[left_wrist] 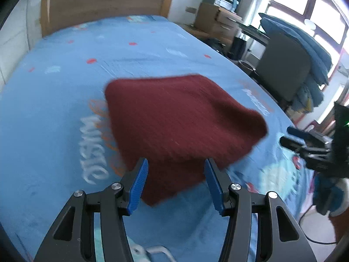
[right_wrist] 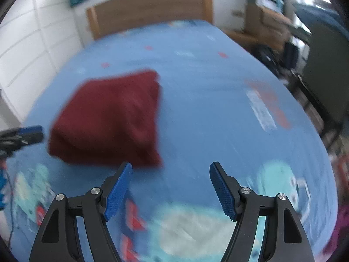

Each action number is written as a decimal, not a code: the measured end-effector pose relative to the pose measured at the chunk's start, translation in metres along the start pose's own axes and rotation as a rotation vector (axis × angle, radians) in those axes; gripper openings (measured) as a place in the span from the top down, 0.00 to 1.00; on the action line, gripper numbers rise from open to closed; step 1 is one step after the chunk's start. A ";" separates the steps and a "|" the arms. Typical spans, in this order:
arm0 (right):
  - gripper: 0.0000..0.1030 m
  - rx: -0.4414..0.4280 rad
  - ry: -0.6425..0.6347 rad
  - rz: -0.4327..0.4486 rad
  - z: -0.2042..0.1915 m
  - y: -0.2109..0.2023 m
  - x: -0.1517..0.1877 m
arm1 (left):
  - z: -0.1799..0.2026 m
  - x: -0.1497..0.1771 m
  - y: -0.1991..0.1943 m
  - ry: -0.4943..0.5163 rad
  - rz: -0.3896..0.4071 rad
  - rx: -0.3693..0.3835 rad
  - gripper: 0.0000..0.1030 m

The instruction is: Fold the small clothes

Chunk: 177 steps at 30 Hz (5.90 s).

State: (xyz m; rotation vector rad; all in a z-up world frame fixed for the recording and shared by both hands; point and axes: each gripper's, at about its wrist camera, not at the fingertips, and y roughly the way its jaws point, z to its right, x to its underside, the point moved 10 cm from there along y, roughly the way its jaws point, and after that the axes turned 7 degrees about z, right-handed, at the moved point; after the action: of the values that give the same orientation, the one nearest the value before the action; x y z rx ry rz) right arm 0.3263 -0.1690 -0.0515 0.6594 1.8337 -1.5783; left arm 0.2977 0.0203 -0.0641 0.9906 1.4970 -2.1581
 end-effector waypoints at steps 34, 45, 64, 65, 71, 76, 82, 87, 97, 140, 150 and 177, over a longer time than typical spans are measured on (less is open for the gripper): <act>0.28 -0.191 0.002 -0.097 -0.048 0.095 -0.018 | 0.011 -0.004 0.042 0.006 -0.014 0.028 0.47; 0.26 -0.141 0.116 -0.110 -0.026 0.105 -0.036 | -0.060 -0.005 0.041 -0.213 -0.033 -0.003 0.37; 0.44 -0.485 0.274 -0.340 -0.021 0.164 0.002 | -0.083 -0.012 0.082 -0.407 -0.102 0.245 0.44; 0.47 -0.484 0.253 -0.336 -0.024 0.165 0.001 | -0.083 -0.013 0.081 -0.407 -0.102 0.253 0.46; 0.56 -0.502 0.254 -0.290 -0.025 0.150 -0.003 | -0.084 -0.023 0.068 -0.434 -0.082 0.319 0.54; 0.60 -0.548 0.255 -0.230 -0.025 0.131 -0.016 | -0.084 -0.042 0.044 -0.422 -0.035 0.354 0.55; 0.60 -0.640 0.181 -0.198 -0.072 0.112 -0.037 | -0.114 -0.052 -0.004 -0.369 0.004 0.297 0.55; 0.60 -0.705 0.171 -0.197 -0.122 0.115 -0.034 | -0.160 -0.040 -0.038 -0.363 0.015 0.207 0.55; 0.44 -0.634 0.211 -0.319 -0.128 0.157 0.007 | -0.210 0.038 -0.031 -0.442 -0.089 0.094 0.33; 0.35 -0.153 0.262 -0.156 -0.082 0.024 0.065 | -0.117 0.103 -0.140 -0.416 0.102 -0.379 0.25; 0.25 -0.088 0.078 -0.026 -0.128 -0.058 0.077 | -0.085 0.130 -0.170 -0.294 0.157 -0.502 0.15; 0.00 0.057 -0.017 0.193 -0.123 -0.142 0.103 | -0.037 0.134 -0.196 -0.198 0.276 -0.627 0.01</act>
State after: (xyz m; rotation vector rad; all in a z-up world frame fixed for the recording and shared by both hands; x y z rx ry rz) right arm 0.1374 -0.0728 -0.0197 0.8204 1.6642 -1.5089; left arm 0.0955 0.1461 -0.0328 0.6843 1.6622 -1.4070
